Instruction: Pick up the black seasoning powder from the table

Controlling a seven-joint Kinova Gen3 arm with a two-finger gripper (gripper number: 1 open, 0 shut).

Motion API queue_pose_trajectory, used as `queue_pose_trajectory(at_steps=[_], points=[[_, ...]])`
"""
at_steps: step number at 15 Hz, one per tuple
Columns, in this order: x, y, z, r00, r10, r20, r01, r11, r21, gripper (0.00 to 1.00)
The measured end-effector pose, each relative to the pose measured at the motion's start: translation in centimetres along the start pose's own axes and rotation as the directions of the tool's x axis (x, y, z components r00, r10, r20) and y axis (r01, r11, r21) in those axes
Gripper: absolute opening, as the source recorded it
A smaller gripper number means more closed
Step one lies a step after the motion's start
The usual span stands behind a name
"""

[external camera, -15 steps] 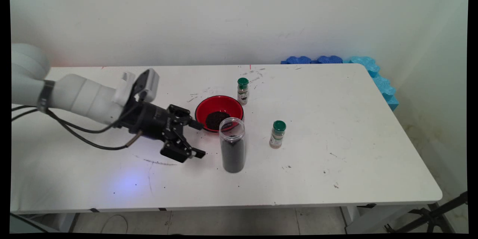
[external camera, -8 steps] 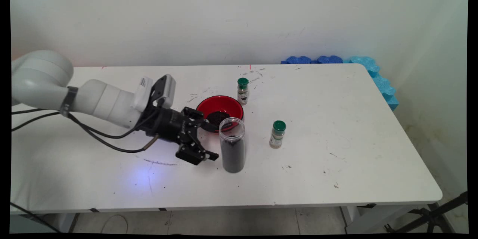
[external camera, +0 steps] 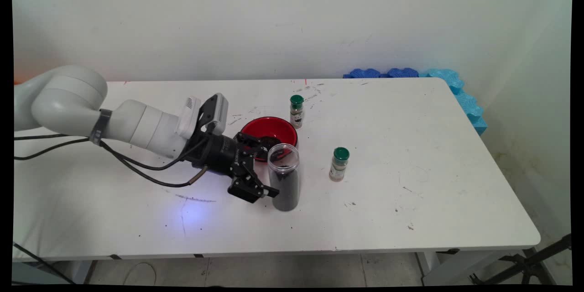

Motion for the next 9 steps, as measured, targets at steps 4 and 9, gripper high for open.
queue_pose_trajectory(at_steps=[4, 9], points=[[0.3, -0.1, 0.6, 1.000, 0.003, -0.007, -0.003, 1.000, -0.003, 1.00], [0.6, -0.2, 1.4, 1.000, 0.006, -0.014, -0.006, 1.000, -0.004, 1.00]])
